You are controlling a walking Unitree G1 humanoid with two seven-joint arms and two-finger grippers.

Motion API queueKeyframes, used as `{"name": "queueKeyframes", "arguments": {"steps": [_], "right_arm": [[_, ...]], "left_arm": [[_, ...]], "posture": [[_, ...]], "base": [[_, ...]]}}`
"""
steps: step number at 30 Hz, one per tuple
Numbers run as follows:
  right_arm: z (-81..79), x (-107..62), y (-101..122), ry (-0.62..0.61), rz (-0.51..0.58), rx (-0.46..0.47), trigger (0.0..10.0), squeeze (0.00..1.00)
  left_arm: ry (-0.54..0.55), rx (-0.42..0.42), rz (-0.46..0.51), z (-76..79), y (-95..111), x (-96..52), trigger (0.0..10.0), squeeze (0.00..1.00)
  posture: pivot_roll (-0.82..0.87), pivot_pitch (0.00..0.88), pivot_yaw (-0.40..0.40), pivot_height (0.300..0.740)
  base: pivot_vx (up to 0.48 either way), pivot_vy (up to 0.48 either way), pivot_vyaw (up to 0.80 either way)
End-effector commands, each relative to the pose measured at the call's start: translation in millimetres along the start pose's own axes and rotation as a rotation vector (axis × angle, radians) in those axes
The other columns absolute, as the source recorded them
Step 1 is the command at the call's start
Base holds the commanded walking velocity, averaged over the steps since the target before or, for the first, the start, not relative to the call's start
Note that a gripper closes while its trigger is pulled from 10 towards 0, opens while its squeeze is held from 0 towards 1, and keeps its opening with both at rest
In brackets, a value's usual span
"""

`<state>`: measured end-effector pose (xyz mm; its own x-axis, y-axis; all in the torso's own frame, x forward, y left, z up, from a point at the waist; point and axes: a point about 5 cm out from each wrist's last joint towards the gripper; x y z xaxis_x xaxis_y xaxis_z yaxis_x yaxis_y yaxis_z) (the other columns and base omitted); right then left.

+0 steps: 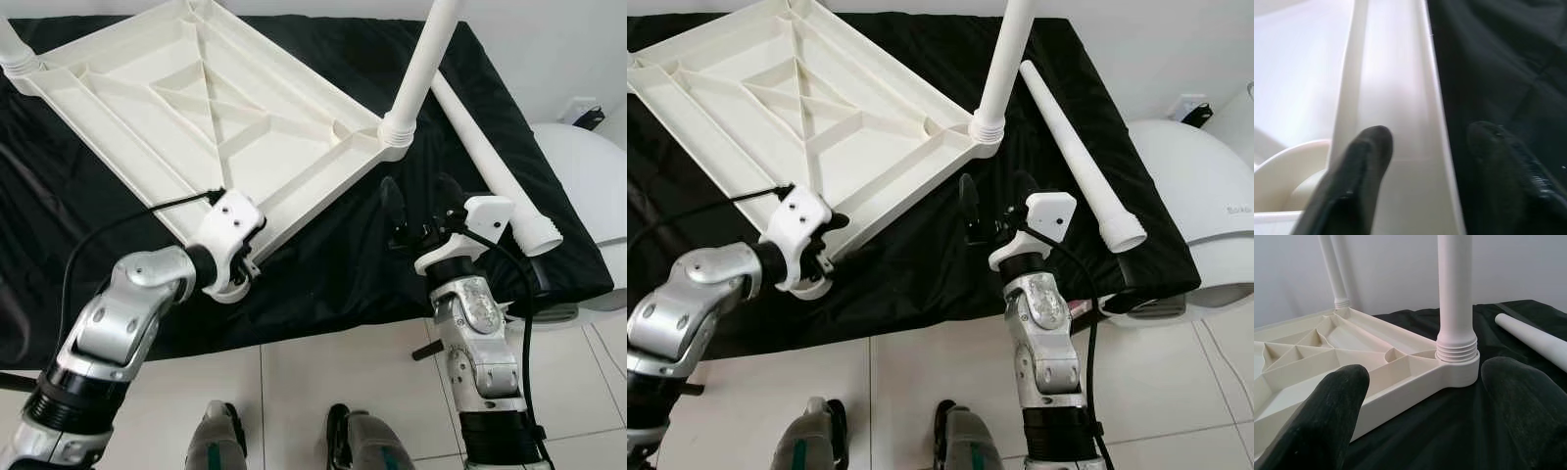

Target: Building children table

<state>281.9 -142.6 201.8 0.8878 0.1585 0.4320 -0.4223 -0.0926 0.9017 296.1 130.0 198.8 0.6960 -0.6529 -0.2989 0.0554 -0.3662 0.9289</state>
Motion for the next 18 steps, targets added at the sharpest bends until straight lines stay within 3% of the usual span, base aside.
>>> {"name": "queueKeyframes", "arguments": {"steps": [1,4,5,6,7,8,10,11,12,13,14,17,18], "right_arm": [[-0.6,-2.7,-0.1,-0.004,-0.008,-0.005,10.0,0.00],[-1.0,-2.6,-0.2,-0.004,-0.008,-0.006,10.0,0.00],[-1.3,-2.5,-0.3,-0.006,-0.009,-0.005,10.0,0.00],[-1.3,-2.5,-0.3,-0.006,-0.009,-0.005,10.0,0.00],[-1.9,-2.6,-0.4,-0.008,-0.009,-0.005,10.0,0.00],[-2.3,-2.6,-0.5,-0.008,-0.010,-0.003,10.0,0.00],[-2.5,-2.5,-0.5,-0.008,-0.010,-0.002,10.0,0.00],[-2.2,-2.6,-0.5,-0.010,-0.010,-0.002,10.0,0.00],[-2.2,-2.6,-0.5,-0.010,-0.010,-0.002,10.0,0.00],[-1.8,-2.6,-0.5,-0.013,-0.010,-0.002,10.0,0.00],[-1.3,-2.6,-0.3,-0.017,-0.009,-0.003,10.0,0.00],[-1.1,-2.6,-0.2,-0.019,-0.009,-0.004,10.0,0.00],[-1.1,-2.9,-0.4,-0.022,-0.010,-0.004,10.0,0.00]], "left_arm": [[0.130,-0.064,-0.086,-8.9,-17.7,-0.8,3.8,0.00],[0.122,-0.078,-0.098,-9.8,-15.3,-0.4,3.7,0.00],[0.115,-0.084,-0.110,-10.6,-14.1,-0.1,1.9,0.00],[0.115,-0.084,-0.110,-10.6,-14.1,-0.1,1.9,0.00],[0.102,-0.085,-0.133,-12.1,-13.2,0.5,1.2,0.00],[0.090,-0.073,-0.153,-12.1,-14.0,0.9,2.0,0.00],[0.082,-0.064,-0.167,-12.0,-14.5,1.1,2.0,0.00],[0.066,-0.064,-0.172,-10.4,-14.5,1.8,4.9,0.00],[0.066,-0.064,-0.172,-10.4,-14.5,1.8,4.9,0.00],[0.047,-0.060,-0.187,-8.5,-15.2,2.9,7.4,0.00],[0.033,-0.055,-0.199,-7.0,-15.9,4.0,8.8,0.00],[0.027,-0.054,-0.217,-6.1,-16.9,5.3,8.8,0.00],[0.027,-0.052,-0.228,-6.3,-17.5,6.7,10.0,0.00]], "posture": [[0.08,0.228,0.003,0.740],[0.08,0.230,0.006,0.740],[0.08,0.231,0.010,0.740],[0.08,0.231,0.010,0.740],[0.09,0.231,0.012,0.740],[0.08,0.231,0.014,0.740],[0.09,0.232,0.015,0.740],[0.09,0.232,0.016,0.740],[0.09,0.232,0.016,0.740],[0.09,0.232,0.021,0.740],[0.09,0.233,0.022,0.740],[0.09,0.235,0.023,0.740],[0.09,0.235,0.025,0.740]], "base": [[0.000,0.000,0.00],[0.000,0.000,0.00],[0.000,0.000,0.00],[0.000,0.000,0.00],[0.000,0.000,0.00],[0.000,0.000,0.00],[0.000,0.000,0.00],[0.000,0.000,0.00],[0.000,0.000,0.00],[0.000,0.000,0.00],[0.000,0.000,0.00],[0.000,0.000,0.00],[0.000,0.000,0.00]]}}
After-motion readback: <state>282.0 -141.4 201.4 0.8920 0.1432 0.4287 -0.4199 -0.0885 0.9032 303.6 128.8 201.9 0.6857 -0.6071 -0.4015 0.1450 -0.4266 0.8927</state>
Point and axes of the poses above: a point about 5 cm out from each wrist's last joint towards the gripper, its own x axis pointing out of the wrist towards the gripper, its own y axis along the axis of the wrist's last joint, z = x × y, and after that the axes turned 2 degrees about -x, right-handed
